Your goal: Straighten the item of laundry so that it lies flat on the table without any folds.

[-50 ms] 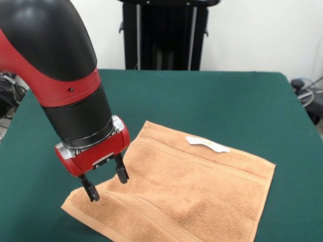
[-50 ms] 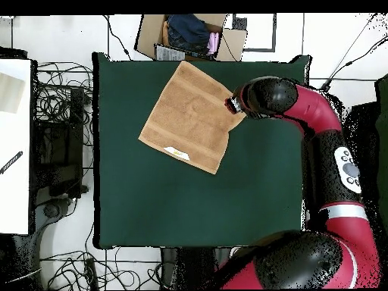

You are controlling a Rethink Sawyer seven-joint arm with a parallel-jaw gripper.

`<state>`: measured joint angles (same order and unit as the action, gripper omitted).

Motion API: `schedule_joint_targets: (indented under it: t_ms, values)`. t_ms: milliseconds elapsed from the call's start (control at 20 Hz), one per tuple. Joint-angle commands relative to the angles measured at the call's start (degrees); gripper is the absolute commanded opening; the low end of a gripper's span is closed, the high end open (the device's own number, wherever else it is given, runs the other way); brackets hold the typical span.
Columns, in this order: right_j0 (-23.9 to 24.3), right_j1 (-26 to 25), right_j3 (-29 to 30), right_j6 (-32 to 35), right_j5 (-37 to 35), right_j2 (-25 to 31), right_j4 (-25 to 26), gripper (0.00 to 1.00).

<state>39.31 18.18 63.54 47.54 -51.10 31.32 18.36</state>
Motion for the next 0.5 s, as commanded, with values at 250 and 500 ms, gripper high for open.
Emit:
schedule_joint_targets:
  t_ms: [250, 500]
  values:
    - [-2.0, -4.9, 0.8, 3.3, 4.1, -2.0, 3.0, 1.0]
    - [-2.7, -6.4, -0.6, 3.2, 4.6, -2.3, 3.6, 1.0]
